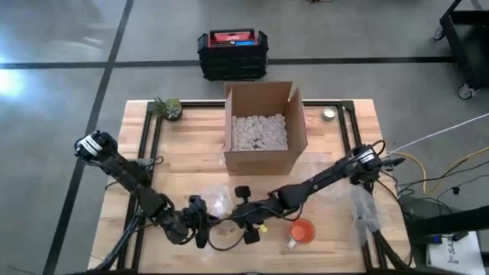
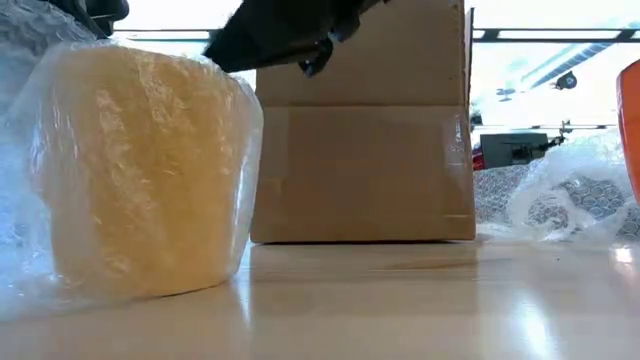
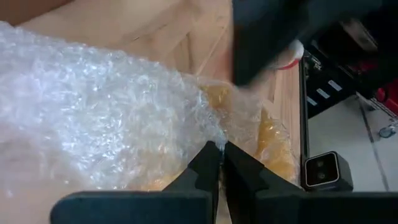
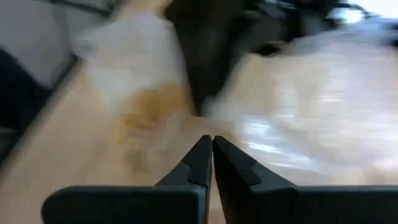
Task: Wrap mug
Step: Wrap the yellow mug with bubble wrap
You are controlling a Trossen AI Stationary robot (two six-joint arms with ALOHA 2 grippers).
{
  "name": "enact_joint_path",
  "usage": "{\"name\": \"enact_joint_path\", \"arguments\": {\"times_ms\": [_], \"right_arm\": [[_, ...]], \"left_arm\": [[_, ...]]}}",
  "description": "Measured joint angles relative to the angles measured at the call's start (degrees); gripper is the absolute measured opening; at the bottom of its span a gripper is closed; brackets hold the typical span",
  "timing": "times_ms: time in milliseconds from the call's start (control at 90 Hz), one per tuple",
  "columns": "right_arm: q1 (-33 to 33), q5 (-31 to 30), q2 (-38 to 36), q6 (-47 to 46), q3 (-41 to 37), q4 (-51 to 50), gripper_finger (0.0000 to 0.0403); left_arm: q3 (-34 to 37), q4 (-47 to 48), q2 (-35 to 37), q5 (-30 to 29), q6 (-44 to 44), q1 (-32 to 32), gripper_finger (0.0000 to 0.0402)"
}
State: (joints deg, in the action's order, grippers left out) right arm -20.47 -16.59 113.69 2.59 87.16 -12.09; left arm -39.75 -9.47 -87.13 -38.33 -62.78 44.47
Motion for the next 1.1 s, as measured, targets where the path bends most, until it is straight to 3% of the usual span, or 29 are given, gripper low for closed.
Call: {"name": "enact_joint_path", "arguments": {"times_ms": [67, 144, 333, 411, 533, 811, 1100], "right_arm": [[1.5, -3.7, 0.0, 2.8, 1.2, -2.1, 0.0002], [3.8, -3.8, 0.0, 4.6, 1.4, -1.7, 0.0002], [7.6, 7.2, 0.0, 5.3, 1.2, 3.3, 0.0002], [7.0, 11.0, 0.2, 6.2, 1.2, 4.3, 0.0002], [5.2, 12.0, 1.7, 7.0, 1.2, 4.6, 0.0002], [0.6, 11.6, 5.6, 7.1, 1.2, 5.1, 0.0002], [0.1, 11.5, 7.0, 6.0, 1.5, 5.7, 0.0002]], "left_arm": [[0.1, -0.7, -0.1, 0.1, 1.2, 0.0, 0.0001], [0.1, -1.8, -0.1, 0.3, 2.4, 0.0, 0.0001], [-0.7, -1.9, -0.2, 0.9, 4.7, 0.0, 0.0001], [-0.8, -1.9, -0.2, 0.9, 5.2, -0.1, 0.0001], [-0.8, -2.0, -0.2, 0.7, 5.3, -0.1, 0.0001], [-0.8, -2.3, -0.2, 0.7, 5.2, -0.2, 0.0001], [-0.9, -2.8, -0.2, 0.7, 5.1, -0.3, 0.0001]]}}
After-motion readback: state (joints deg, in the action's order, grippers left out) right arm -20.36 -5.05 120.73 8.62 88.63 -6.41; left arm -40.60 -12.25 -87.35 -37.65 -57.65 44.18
